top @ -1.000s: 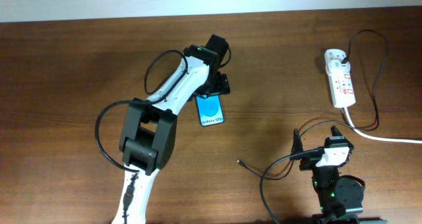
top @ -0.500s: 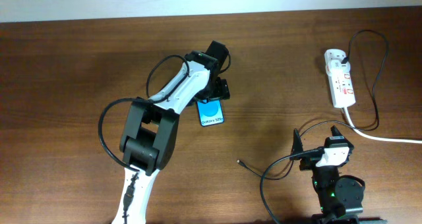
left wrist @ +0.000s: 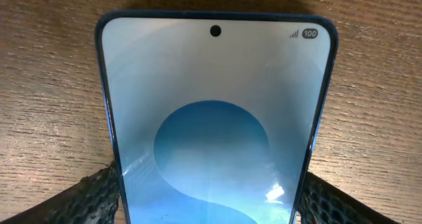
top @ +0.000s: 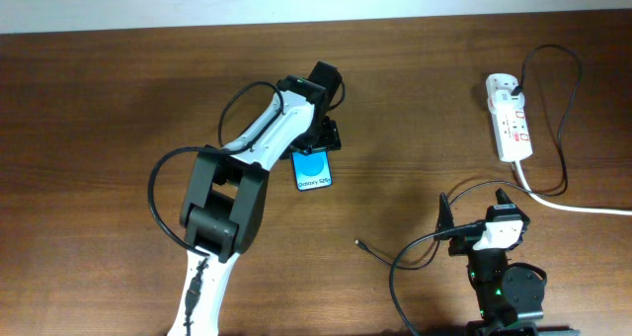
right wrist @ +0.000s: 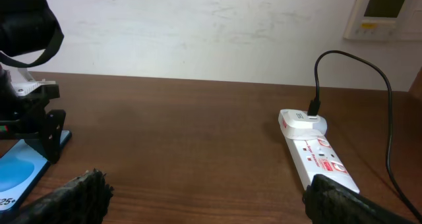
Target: Plug charger to phone and switch on socket
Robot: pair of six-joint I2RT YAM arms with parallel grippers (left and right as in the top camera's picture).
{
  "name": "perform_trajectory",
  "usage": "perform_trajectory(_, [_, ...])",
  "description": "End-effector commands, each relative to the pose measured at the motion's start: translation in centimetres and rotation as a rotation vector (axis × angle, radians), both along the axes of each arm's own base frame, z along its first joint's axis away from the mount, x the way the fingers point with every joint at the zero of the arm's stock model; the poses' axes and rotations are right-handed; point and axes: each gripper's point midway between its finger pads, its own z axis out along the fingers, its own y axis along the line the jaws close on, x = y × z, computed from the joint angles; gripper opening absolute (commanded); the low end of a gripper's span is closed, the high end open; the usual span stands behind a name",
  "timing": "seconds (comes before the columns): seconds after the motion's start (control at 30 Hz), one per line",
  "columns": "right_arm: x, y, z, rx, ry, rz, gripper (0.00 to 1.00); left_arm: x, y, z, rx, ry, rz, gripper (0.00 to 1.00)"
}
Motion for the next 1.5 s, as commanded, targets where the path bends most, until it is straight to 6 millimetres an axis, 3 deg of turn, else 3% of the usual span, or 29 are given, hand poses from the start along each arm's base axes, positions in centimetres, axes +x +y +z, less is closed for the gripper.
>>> perform_trajectory(0.0, [0.0, -0.1, -0.3, 0.005, 0.005, -0.007, 0.98, -1.9, 0.1, -3.5, 0.017, 0.105, -0.003, 0.86])
perform_trajectory(0.13, [0.0, -0.1, -0.3, 0.005, 0.005, -0.007, 0.98, -1.9, 0.1, -3.3, 0.018, 0.107, -0.003, 0.85])
perform_trajectory(0.37, [0.0, -0.1, -0.3, 0.005, 0.005, -0.007, 0.98, -0.8, -0.3, -0.9, 0.014, 0.085, -0.002, 0.86])
perform_trajectory(0.5, [0.0, -0.1, -0.3, 0.005, 0.005, -0.007, 0.98, 0.4, 1.0, 0.8, 0.007, 0.077, 0.035, 0.86])
perform_trajectory(0.67, [0.0, -0.1, -0.3, 0.005, 0.005, -0.007, 0.98, 0.5, 1.2, 0.7, 0.008, 0.079, 0.039, 0.88])
perform_trajectory(0.73, [0.0, -0.1, -0.3, 0.005, 0.005, -0.007, 0.98, 0.5, 1.2, 0.7, 0.007, 0.079, 0.039, 0.99])
perform_trajectory(1.1, [0.0, -0.1, -0.3, 0.005, 0.005, -0.007, 0.98, -0.2, 0.9, 0.1, -0.018, 0.117, 0.042, 0.99])
perform_trajectory(1.27, [0.0, -0.1, -0.3, 0.005, 0.005, -0.007, 0.98, -1.0, 1.3, -2.1, -0.009, 0.135, 0.044, 0.99])
perform_trajectory(1.4, [0.0, -0.1, -0.3, 0.005, 0.005, -0.007, 0.98, -0.9, 2.2, -2.4, 0.025, 0.126, 0.049, 1.00])
perform_trajectory(1.47, [0.0, -0.1, -0.3, 0.005, 0.005, -0.007, 0.98, -0.9, 2.6, -2.4, 0.048, 0.124, 0.049, 0.94])
